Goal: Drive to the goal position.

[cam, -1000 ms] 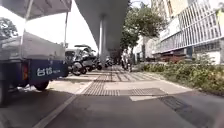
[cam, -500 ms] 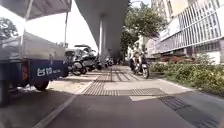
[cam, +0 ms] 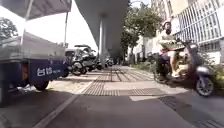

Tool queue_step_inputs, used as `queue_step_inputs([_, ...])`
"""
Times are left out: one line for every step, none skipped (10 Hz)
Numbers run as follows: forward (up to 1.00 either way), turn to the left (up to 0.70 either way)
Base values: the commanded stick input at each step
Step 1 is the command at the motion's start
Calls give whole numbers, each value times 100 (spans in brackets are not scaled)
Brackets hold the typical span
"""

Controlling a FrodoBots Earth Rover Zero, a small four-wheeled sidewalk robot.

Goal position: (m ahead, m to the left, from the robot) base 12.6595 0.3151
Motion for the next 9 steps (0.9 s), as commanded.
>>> queue_step_inputs([0, 0])
queue_step_inputs([0, 0])
queue_step_inputs([0, 0])
queue_step_inputs([0, 0])
queue_step_inputs([0, 0])
queue_step_inputs([0, 2])
queue_step_inputs([0, 3])
queue_step_inputs([0, 3])
queue_step_inputs([0, 4])
